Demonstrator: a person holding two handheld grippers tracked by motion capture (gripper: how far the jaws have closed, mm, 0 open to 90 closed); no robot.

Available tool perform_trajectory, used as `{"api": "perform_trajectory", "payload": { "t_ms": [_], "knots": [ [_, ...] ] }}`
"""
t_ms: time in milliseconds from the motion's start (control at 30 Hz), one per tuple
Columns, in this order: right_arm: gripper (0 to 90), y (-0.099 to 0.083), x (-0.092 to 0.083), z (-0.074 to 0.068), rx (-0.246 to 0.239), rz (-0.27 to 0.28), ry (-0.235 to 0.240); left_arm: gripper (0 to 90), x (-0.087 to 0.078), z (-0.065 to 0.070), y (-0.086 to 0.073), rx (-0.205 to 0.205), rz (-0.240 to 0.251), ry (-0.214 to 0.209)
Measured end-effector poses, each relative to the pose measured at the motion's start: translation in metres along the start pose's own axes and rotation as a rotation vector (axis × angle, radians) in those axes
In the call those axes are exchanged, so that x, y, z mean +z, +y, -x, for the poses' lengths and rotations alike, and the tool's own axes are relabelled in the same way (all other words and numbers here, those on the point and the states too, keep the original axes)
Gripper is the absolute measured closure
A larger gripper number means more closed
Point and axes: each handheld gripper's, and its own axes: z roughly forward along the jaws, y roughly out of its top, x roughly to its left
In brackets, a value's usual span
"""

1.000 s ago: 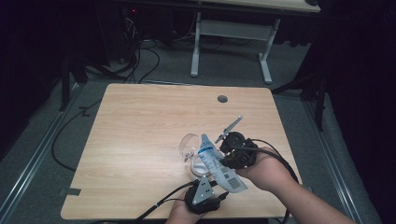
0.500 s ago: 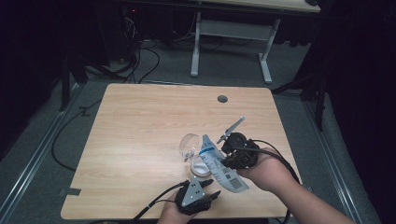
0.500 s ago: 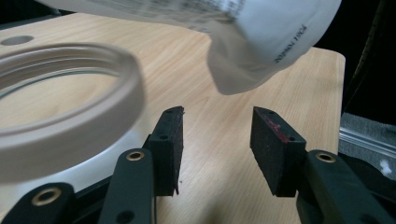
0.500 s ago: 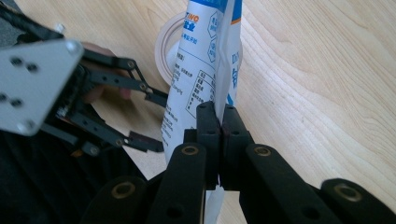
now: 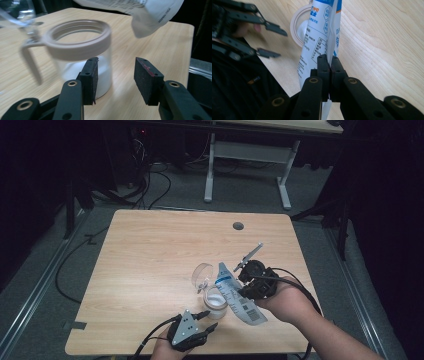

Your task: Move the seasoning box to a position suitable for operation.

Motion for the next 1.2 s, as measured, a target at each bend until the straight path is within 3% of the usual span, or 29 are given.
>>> {"api": "perform_trajectory", "payload": {
  "t_ms": [67,133,167,200,233,300,500,1200],
  "knots": [
    [89.2,-0.001,-0.001,0.001,0.001,-0.001,-0.004,54.4,-0.007,-0.009,-0.003,-0.034,0.008,0.001],
    [89.2,-0.001,-0.001,0.002,0.004,0.000,-0.007,54.3,-0.010,-0.013,-0.004,-0.044,0.010,0.014],
    [89.2,-0.001,-0.001,0.004,0.005,-0.002,-0.008,54.3,-0.016,-0.024,-0.008,-0.050,0.005,0.051],
    [89.2,-0.001,-0.001,0.004,0.005,-0.002,-0.008,54.2,-0.016,-0.024,-0.008,-0.050,0.005,0.051],
    [89.2,-0.002,-0.001,0.007,0.015,0.000,-0.009,54.3,-0.021,-0.036,-0.012,-0.071,0.003,0.083],
    [89.2,-0.003,-0.002,0.010,0.021,0.000,-0.017,55.2,-0.026,-0.046,-0.016,-0.083,-0.004,0.116],
    [89.2,-0.004,0.000,0.022,0.050,-0.001,-0.034,55.0,-0.035,-0.066,-0.024,-0.137,0.002,0.174],
    [89.2,-0.013,0.017,0.054,0.120,-0.023,-0.055,54.7,-0.036,-0.072,-0.026,-0.155,0.003,0.185]
  ]
}}
